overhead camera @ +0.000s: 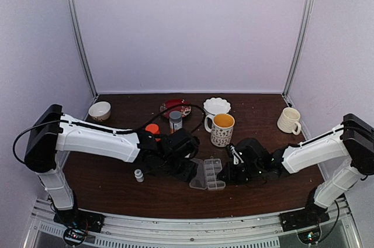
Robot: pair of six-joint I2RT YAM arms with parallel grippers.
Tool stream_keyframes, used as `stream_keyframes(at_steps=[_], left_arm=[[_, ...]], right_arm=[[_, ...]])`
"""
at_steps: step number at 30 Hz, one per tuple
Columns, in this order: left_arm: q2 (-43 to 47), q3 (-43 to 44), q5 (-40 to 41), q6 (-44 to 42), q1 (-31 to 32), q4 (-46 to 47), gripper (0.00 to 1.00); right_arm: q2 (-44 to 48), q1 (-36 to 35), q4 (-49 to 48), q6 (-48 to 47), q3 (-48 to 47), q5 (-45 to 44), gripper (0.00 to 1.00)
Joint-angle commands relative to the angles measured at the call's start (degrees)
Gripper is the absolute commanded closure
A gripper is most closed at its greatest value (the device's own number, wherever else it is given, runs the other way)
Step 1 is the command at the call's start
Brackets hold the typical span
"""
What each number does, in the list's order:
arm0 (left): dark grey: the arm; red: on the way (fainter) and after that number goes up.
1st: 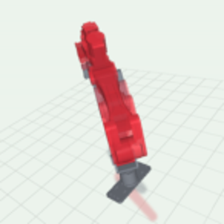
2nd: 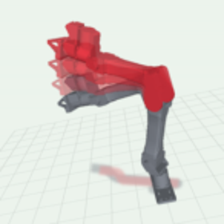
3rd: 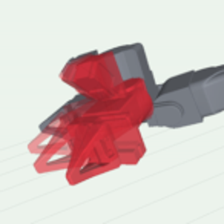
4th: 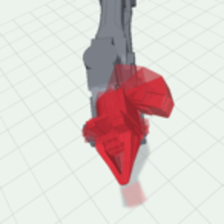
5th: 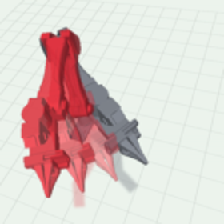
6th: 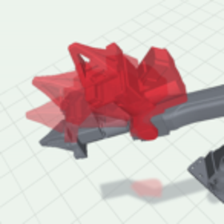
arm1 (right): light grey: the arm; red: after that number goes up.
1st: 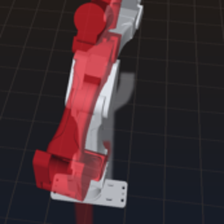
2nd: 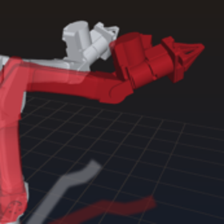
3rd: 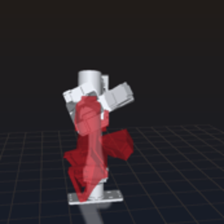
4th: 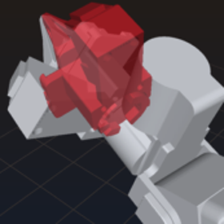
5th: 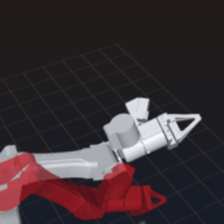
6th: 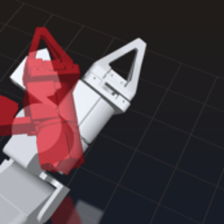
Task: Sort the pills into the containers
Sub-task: Open the lid of the pill container, then hold the lid of the pill container.
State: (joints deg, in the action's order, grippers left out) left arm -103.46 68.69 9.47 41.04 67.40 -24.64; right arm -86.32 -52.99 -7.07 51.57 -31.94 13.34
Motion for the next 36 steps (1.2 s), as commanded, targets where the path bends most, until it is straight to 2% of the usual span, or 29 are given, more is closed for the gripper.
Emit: stream_keyframes(at_steps=[1, 2, 5, 6, 21, 31, 36], left_arm=[[3.6, 0.3, 0.2, -2.8, 0.6, 5.9, 0.53], [3.9, 0.2, -0.4, -3.1, 0.7, 6.8, 0.60], [3.2, 0.7, -1.0, -3.4, 0.6, 7.6, 0.95], [2.6, 1.2, -0.6, -3.0, 0.6, 7.0, 1.00], [-7.6, 3.3, -2.1, 2.0, -1.1, 1.0, 1.00], [-11.8, 4.4, -6.0, 1.3, -1.1, 2.1, 1.00], [-13.1, 6.9, -7.1, -0.3, -1.1, 0.5, 1.00]], right_arm=[[-1.2, 0.2, 2.1, -1.1, 0.0, -0.1, 0.90], [-1.1, 0.1, 2.1, -1.1, 0.0, -0.1, 0.90], [-1.1, 0.2, 2.0, -1.2, -0.2, 0.0, 0.90], [-1.2, 0.2, 1.9, -1.2, -0.3, 0.0, 0.90], [-1.1, 0.2, 2.2, -1.5, -0.3, 0.0, 0.91], [-1.6, 0.2, 3.1, -1.7, -0.7, 0.3, 0.91], [-1.1, 0.2, 7.6, -4.0, -3.9, -0.8, 0.91]])
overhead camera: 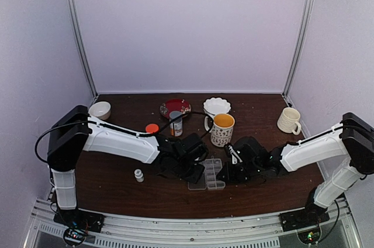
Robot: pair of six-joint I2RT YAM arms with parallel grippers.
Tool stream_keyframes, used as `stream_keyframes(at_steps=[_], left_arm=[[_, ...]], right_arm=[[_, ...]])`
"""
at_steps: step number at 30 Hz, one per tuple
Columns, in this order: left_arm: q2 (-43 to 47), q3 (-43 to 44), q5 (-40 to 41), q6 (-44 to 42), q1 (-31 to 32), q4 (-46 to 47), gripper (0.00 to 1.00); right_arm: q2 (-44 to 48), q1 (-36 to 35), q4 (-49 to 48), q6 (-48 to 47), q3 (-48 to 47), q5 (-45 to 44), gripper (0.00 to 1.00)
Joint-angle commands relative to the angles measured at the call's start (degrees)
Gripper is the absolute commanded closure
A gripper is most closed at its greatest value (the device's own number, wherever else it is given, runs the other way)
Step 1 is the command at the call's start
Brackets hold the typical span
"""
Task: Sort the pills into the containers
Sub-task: Hold the lid of the pill container.
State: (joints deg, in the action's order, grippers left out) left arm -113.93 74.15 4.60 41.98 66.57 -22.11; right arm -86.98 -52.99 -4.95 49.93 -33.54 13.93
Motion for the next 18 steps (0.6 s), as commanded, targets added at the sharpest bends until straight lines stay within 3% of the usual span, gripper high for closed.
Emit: stream_keyframes(at_steps=[1, 8, 18], left_arm=[[-3.1, 1.4, -2.4, -1.4, -0.3, -1.6, 1.00], [-5.0, 2.9, -6.8, -1.0, -0.2, 0.8, 1.00], [-5.4, 3.2, -3.4, -0.5, -0.5, -1.6, 1.00]], right_arm=[[-0.3, 0.2, 6.3, -2.6, -2.3, -2.3, 0.90], [1.6, 0.4, 10.4, -2.9, -1.4, -6.2, 0.91], [2.1, 0.4, 5.5, -3.0, 0.0, -2.8, 0.89]])
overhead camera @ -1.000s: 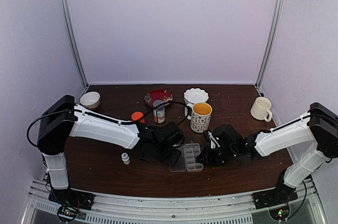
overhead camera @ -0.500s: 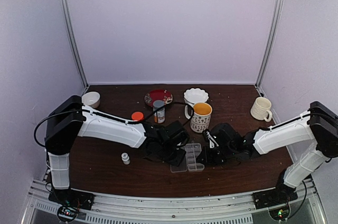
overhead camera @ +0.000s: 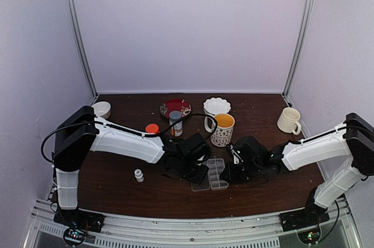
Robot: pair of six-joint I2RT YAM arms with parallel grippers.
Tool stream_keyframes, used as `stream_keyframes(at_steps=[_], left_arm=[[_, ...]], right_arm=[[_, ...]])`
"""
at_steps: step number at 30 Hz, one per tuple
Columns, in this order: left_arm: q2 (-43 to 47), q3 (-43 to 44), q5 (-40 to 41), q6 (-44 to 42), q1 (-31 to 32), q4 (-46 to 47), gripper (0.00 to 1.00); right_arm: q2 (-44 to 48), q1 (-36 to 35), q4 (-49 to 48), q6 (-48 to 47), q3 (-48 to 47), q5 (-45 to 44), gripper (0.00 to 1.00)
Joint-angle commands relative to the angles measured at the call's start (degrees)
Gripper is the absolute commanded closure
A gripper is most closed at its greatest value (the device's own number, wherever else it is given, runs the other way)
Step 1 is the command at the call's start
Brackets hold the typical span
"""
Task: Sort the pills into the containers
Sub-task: Hold the lid of the pill container.
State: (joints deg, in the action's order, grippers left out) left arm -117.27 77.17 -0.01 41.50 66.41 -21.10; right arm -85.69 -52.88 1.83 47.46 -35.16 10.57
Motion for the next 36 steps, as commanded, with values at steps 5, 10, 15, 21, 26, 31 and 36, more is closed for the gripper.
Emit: stream_keyframes(at_steps=[5, 10, 15, 21, 26, 31, 36], left_arm=[[-0.5, -2.1, 2.8, 0.6, -1.2, -2.7, 1.00], [3.2, -5.8, 5.2, 1.1, -1.6, -0.5, 1.00], [4.5, -5.8, 6.8, 0.5, -2.0, -1.0, 1.00], [9.9, -5.8, 9.2, -1.4, -2.1, -1.1, 0.96], [15.4, -6.0, 12.9, -2.8, -2.0, -2.7, 0.85], [20.2, -8.0, 18.1, -3.1, -2.8, -5.2, 0.80], [24.7, -11.1, 22.5, -3.5, -5.4, -7.7, 0.55]], right_arm=[[2.4, 0.3, -0.3, -1.0, 0.1, 0.4, 0.88], [6.3, 0.3, 0.8, -3.1, -0.2, 0.9, 0.88], [12.3, 0.4, 4.3, -4.8, -1.1, -1.9, 0.86], [16.0, 0.6, 7.7, -5.4, -2.4, -4.2, 0.85], [17.4, 0.8, 8.5, -5.6, -2.4, -5.3, 0.84], [18.5, 0.9, 10.3, -5.8, -2.9, -6.8, 0.83], [21.7, 1.0, 13.3, -6.3, -3.0, -10.2, 0.82]])
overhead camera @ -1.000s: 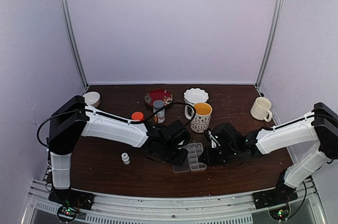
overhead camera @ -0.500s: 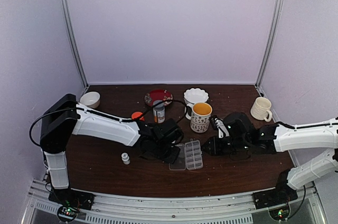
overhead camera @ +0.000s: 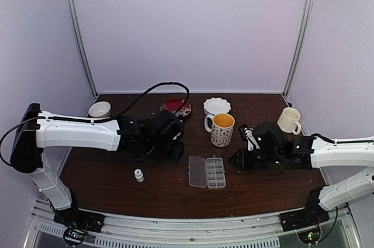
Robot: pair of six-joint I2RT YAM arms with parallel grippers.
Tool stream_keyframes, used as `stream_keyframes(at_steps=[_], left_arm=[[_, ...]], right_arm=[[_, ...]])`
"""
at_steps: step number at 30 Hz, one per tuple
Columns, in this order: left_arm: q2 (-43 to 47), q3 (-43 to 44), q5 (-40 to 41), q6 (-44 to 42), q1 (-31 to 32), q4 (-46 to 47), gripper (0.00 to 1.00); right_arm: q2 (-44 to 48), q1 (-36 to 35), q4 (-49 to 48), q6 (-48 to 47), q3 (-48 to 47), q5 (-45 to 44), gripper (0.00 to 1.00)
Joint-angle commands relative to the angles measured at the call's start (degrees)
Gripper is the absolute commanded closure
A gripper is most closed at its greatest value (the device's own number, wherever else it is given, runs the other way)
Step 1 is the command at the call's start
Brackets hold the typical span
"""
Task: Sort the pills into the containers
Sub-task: Hold the lid of the pill container, then pick up the pill bottle from the center of the board.
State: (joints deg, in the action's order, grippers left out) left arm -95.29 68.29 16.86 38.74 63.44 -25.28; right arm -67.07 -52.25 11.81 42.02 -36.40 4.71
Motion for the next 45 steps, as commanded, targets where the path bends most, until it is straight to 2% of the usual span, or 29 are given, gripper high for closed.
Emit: stream_keyframes(at_steps=[1, 6, 9, 19, 29, 45], left_arm=[[3.5, -2.7, 6.2, -0.9, -3.6, -4.6, 0.50], [6.7, -4.2, 8.4, -1.7, -8.8, -7.6, 0.12], [7.2, -3.2, 8.6, -3.6, -12.0, -9.0, 0.03], [2.8, 5.4, 4.6, -9.7, -20.0, -11.5, 0.03], [-4.8, 12.7, 1.9, -12.6, -21.6, -13.1, 0.03], [-9.2, 14.6, -1.0, -13.8, -23.9, -13.1, 0.11]], right_arm=[[3.7, 0.4, 4.4, -0.9, -1.9, -6.0, 0.81], [7.1, 0.7, 6.4, -1.0, -1.2, -8.7, 0.78], [8.1, 0.7, 5.9, -1.1, -0.5, -8.3, 0.73], [7.3, 0.9, 5.3, -1.5, -1.3, -8.8, 0.69], [6.3, 1.1, 6.5, -2.3, -2.4, -8.7, 0.66], [6.4, 1.2, 5.9, -2.1, -1.9, -8.6, 0.65]])
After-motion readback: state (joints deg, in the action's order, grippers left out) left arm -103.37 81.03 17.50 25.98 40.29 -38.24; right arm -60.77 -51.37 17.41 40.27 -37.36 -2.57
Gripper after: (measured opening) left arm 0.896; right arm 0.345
